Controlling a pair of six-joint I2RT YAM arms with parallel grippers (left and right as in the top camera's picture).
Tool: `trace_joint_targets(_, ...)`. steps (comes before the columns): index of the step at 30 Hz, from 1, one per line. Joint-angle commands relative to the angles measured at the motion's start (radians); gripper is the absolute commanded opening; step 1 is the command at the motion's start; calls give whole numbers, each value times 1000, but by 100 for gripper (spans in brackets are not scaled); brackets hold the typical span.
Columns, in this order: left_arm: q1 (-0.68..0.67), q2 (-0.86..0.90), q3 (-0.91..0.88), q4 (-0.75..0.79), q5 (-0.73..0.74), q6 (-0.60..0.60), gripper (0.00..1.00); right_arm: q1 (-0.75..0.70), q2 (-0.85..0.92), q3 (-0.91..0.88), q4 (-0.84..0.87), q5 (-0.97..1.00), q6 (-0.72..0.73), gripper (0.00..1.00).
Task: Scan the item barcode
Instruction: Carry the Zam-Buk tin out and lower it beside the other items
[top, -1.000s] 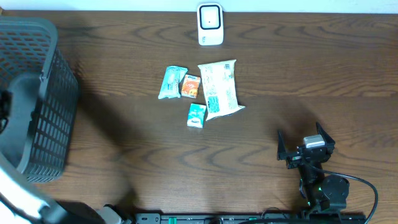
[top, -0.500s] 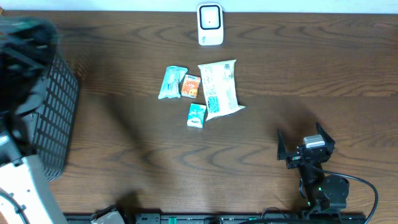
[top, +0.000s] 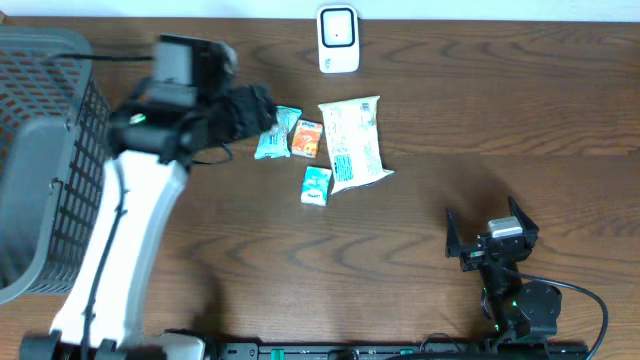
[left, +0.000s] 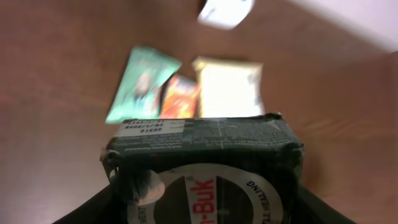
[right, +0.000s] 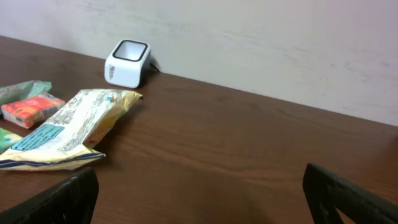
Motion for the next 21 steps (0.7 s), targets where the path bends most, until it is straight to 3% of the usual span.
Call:
trace_joint_targets(1,-51,81,12,-39,-121,26,57,9,-6,-1,-4,0,-3,99)
trace_joint_targets(18,-107,512,-1,-29,-150,26,59,9,-6,-1,-4,0,-3,99)
trace_joint_targets(21,-107,539,-1,-30,-150,26,70,9,-6,-1,-4,0,-3,99)
